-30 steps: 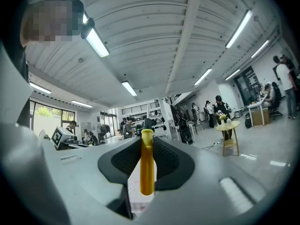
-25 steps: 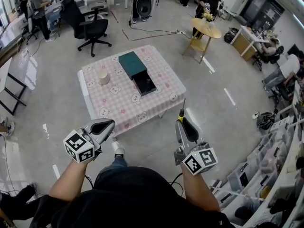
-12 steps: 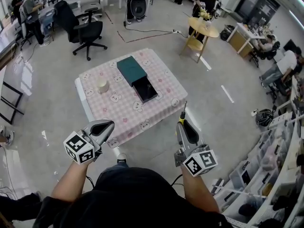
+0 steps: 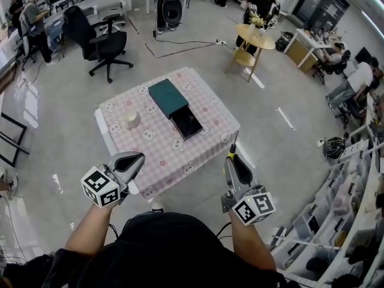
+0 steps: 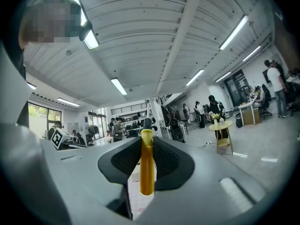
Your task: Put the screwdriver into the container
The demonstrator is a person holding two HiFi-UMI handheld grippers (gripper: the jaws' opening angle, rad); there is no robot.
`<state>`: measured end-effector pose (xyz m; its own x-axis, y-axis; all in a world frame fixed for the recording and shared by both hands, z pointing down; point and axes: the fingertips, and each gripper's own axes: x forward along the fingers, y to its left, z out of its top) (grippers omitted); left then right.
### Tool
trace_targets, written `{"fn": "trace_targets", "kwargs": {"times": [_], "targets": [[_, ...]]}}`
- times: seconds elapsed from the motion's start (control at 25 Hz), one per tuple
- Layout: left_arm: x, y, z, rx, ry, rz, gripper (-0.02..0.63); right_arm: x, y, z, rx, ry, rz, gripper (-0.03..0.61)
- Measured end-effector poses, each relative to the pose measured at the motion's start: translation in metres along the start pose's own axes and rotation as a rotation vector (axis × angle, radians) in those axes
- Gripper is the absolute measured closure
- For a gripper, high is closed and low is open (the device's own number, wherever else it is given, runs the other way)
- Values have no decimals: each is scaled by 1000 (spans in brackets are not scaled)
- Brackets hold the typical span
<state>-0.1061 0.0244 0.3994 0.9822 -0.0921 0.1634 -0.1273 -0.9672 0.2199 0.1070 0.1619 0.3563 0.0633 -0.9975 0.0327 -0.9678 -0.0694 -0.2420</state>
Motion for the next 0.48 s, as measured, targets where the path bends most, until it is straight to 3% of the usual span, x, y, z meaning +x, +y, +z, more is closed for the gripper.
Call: {"fn": "trace_targets", "kwargs": {"times": [0.48], "targets": [[2, 43, 14, 3, -16, -41, 614, 32, 9, 5, -22, -26, -50, 469]]}}
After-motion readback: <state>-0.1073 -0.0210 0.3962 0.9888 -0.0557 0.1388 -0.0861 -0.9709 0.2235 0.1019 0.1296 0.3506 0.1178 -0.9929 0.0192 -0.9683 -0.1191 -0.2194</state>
